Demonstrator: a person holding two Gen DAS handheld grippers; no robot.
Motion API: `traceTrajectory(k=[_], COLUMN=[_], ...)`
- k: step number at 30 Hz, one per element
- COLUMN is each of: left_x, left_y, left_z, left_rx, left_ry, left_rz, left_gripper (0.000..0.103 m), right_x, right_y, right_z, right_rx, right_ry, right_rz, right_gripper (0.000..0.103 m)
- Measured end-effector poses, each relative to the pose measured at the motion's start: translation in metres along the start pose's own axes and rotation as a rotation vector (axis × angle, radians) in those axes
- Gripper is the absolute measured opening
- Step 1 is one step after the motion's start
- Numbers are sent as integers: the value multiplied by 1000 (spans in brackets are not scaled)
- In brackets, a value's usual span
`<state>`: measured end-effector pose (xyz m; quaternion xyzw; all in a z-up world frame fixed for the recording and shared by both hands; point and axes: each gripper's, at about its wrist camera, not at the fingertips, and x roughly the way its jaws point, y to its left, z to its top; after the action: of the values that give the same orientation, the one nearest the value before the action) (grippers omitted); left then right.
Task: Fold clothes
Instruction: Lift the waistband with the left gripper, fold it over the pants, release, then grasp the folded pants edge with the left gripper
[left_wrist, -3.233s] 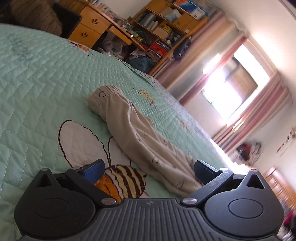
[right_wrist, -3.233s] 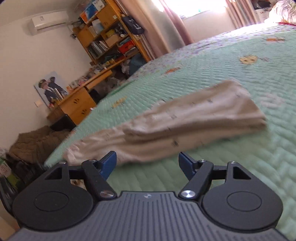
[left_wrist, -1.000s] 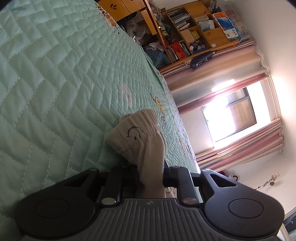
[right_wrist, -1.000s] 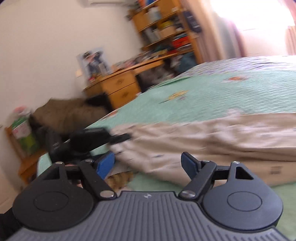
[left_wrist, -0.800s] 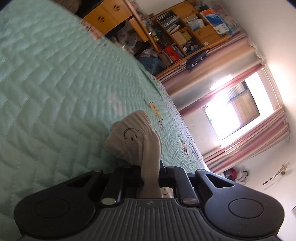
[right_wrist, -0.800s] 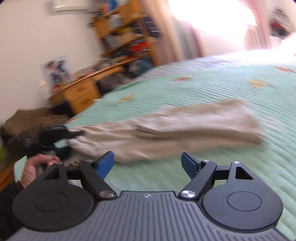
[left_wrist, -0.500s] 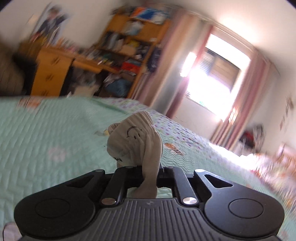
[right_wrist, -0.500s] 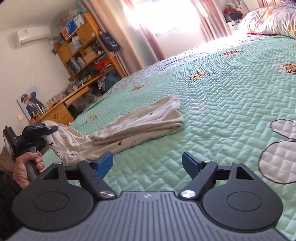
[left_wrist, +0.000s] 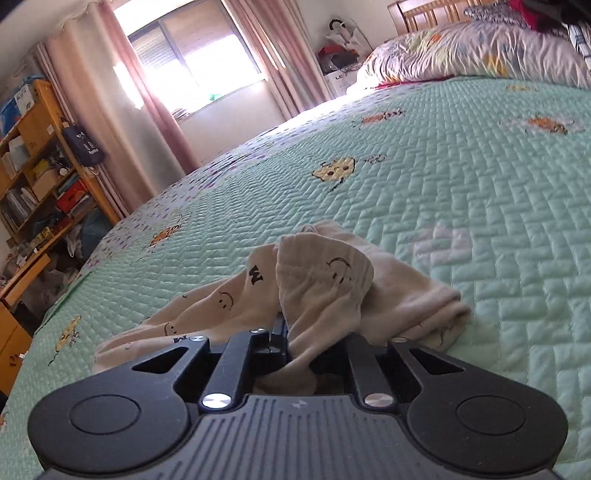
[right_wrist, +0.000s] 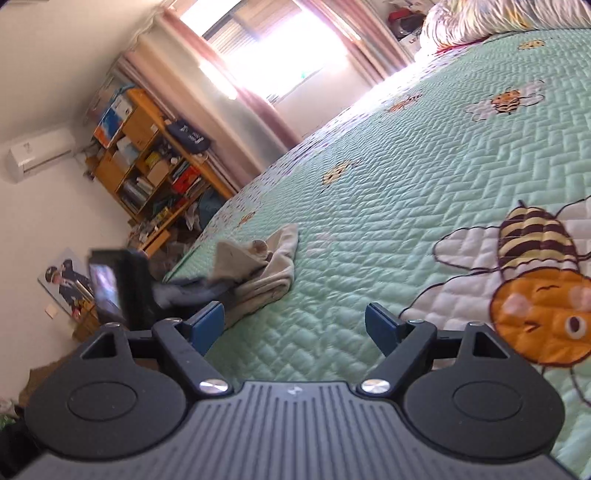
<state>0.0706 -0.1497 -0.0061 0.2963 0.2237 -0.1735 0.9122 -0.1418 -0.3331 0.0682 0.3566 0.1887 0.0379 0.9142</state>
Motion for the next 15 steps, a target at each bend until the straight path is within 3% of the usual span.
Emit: traceTrajectory(k=[4,7,9,11,15], left_x=[-1,-7,-22,-40,-65], left_y=[-8,-10,-8,0,17], left_z=[-3,0,-1,-2,-18], left_rx=[46,78,80,59,-40], left_ry=[17,23,3,-29,-36], left_rz=[59,136,167,179,136], left_gripper=[24,54,83,99,102], right_x=[6,5,3,1,8], right_y=[-13,-8,-2,4,34], right_z=[0,2,4,6,19], right_rx=[72,54,27,-2,-99], right_ry=[16,9,-2,-12,-10], right_rz=[24,52,71,90,168], right_gripper=[84,84,84,84,85])
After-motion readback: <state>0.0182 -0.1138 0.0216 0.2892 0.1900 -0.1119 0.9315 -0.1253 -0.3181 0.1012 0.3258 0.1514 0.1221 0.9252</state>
